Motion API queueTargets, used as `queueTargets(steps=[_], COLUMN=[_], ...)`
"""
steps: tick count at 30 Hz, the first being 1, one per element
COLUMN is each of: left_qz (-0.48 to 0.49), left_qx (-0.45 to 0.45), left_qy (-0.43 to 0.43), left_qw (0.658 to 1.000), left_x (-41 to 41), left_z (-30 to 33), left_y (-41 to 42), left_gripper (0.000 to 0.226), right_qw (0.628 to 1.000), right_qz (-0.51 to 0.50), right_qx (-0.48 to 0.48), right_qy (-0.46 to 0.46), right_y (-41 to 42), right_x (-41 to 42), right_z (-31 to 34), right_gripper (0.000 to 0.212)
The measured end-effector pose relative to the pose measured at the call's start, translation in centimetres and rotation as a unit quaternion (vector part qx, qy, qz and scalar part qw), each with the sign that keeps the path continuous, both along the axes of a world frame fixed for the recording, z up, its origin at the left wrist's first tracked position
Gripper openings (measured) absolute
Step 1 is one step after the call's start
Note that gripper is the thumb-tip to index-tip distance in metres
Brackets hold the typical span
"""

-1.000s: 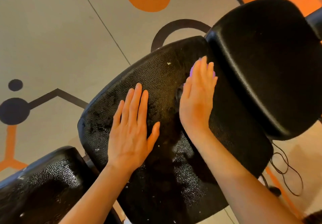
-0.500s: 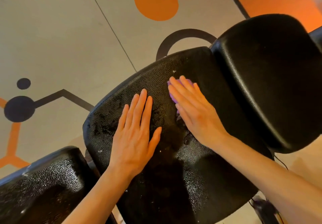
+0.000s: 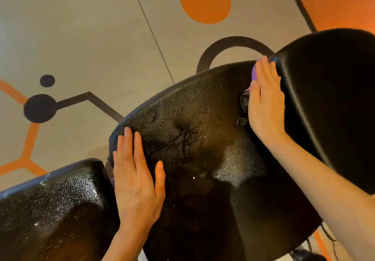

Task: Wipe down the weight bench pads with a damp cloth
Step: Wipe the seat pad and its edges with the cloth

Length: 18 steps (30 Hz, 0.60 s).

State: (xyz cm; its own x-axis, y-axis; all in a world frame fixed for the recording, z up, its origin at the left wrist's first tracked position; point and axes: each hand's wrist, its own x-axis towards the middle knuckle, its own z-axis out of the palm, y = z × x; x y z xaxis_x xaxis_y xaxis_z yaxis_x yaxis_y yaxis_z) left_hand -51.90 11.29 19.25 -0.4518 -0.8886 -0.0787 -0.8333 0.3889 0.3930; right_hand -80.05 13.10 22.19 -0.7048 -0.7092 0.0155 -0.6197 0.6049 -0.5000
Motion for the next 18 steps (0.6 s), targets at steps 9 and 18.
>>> queueTargets(steps=[9, 18], left_qz=[0.000, 0.005], left_qx=[0.001, -0.018], left_qy=[0.013, 0.019], left_qw=[1.000, 1.000], left_x=[0.0, 0.2], left_z=[0.1, -0.3], left_y=[-0.2, 0.0], left_gripper=[0.069, 0.067], right_qw=[0.957, 0.903], right_qz=[0.278, 0.412], right_qx=[0.006, -0.006], right_qy=[0.085, 0.122], right_y=[-3.0, -5.3], right_x=[3.3, 6.3], right_z=[-0.2, -1.0], right_gripper=[0.046, 0.043])
